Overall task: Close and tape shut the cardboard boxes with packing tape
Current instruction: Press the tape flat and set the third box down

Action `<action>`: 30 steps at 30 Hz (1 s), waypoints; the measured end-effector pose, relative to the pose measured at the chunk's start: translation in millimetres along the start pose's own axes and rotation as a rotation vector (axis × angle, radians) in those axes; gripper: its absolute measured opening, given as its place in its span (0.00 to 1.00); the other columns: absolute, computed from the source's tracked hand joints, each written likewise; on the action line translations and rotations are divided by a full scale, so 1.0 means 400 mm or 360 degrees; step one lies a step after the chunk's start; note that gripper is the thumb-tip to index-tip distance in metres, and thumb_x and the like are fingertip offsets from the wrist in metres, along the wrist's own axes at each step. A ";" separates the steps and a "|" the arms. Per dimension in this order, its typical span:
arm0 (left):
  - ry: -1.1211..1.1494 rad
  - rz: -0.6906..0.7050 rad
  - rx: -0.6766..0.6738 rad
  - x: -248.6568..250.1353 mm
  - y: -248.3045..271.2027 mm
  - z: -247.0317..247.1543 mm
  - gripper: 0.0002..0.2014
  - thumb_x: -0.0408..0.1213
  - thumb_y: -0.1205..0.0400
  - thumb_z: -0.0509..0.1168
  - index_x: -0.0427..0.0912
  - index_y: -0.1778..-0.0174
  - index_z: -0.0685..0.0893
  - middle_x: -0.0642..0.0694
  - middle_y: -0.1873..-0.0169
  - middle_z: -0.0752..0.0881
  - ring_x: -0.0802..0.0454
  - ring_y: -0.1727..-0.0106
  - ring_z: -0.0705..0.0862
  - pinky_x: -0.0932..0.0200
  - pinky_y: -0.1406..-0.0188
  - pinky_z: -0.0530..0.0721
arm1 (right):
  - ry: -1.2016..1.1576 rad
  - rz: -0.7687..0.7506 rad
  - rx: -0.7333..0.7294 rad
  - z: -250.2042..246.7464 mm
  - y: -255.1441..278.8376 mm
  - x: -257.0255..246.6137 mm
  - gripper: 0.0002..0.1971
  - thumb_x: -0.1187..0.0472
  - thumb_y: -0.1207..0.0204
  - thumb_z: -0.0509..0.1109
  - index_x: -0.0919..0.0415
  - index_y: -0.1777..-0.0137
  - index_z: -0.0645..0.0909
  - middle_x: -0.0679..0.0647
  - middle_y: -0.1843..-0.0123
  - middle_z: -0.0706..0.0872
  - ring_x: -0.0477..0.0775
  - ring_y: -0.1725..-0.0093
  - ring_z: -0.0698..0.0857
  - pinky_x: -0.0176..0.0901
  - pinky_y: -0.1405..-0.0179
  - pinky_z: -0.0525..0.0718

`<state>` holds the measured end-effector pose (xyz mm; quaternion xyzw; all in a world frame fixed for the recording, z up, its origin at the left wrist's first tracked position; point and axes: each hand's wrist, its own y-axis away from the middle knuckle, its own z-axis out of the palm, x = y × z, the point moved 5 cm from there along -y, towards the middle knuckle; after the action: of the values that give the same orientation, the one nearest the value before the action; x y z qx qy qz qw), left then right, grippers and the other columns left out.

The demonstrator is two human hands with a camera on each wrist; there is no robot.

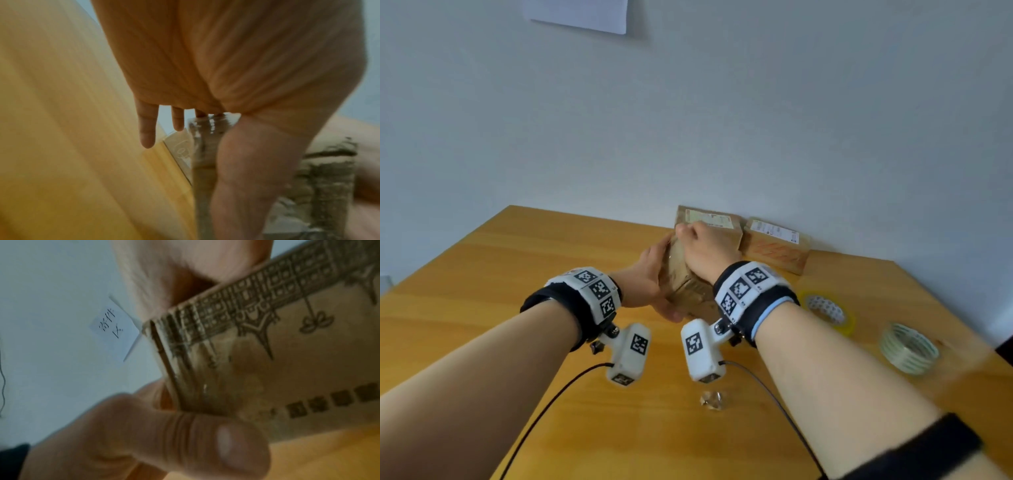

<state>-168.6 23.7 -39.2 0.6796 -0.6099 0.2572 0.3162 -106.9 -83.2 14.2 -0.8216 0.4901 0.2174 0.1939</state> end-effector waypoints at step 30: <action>0.0164 -0.0310 -0.0309 -0.129 -0.013 0.023 0.65 0.35 0.43 0.87 0.65 0.21 0.46 0.50 0.30 0.72 0.45 0.29 0.73 0.45 0.28 0.76 | 0.0752 0.0015 -0.0260 0.150 -0.036 0.088 0.20 0.48 0.09 0.56 0.46 0.19 0.68 0.59 0.26 0.78 0.67 0.23 0.72 0.65 0.25 0.70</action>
<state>-170.0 51.7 -83.8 0.6876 -0.5461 0.1997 0.4349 -89.2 -70.0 -53.4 -0.8602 0.5065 0.0590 0.0057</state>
